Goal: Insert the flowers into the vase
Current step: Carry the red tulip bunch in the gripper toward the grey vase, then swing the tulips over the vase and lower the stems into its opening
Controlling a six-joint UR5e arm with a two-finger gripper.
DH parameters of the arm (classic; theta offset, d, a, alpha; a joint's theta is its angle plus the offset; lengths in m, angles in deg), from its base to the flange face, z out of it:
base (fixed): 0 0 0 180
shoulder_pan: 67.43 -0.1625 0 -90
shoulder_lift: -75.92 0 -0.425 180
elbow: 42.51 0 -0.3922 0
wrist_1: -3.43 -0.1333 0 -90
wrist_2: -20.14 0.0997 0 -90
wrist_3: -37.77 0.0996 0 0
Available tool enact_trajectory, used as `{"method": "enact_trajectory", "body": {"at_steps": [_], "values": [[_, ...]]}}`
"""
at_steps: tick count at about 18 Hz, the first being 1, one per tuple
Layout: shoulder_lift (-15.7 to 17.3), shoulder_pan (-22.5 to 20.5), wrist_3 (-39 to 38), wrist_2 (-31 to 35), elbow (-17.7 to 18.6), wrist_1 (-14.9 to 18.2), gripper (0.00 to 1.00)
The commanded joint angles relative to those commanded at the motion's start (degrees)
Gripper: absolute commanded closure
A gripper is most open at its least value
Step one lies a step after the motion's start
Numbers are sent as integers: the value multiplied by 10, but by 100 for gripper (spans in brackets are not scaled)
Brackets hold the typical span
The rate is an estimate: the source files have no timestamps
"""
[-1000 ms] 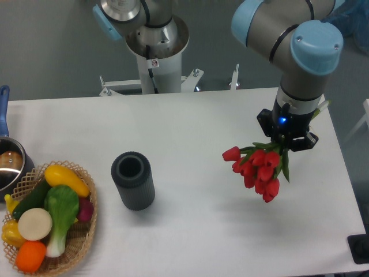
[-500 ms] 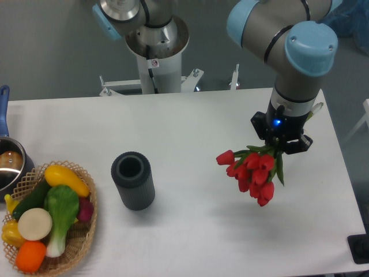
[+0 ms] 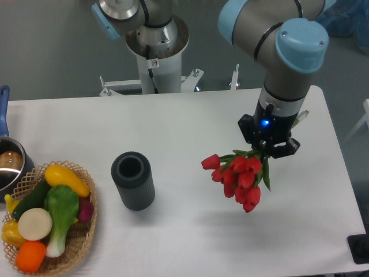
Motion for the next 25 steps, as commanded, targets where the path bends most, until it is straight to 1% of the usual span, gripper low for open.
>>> {"method": "enact_trajectory", "body": {"at_steps": [3, 6, 8, 11, 13, 14, 16, 19, 20, 21, 23, 25], "values": [[7, 3, -20, -54, 3, -5, 86], [8, 4, -47, -147, 4, -7, 86], [7, 3, -60, -230, 10, -7, 85], [7, -2, -98, -390, 25, -7, 85], [6, -3, -116, -464, 33, -7, 83], [7, -3, -118, -484, 35, -7, 82], [9, -2, -118, -497, 38, -7, 81], [20, -1, -114, -516, 47, -8, 81], [25, 0, -113, -534, 55, -17, 81], [28, 0, -117, -553, 66, -35, 81], [43, -1, -118, -582, 98, -73, 81], [61, -3, -118, -598, 126, -92, 81]]}}
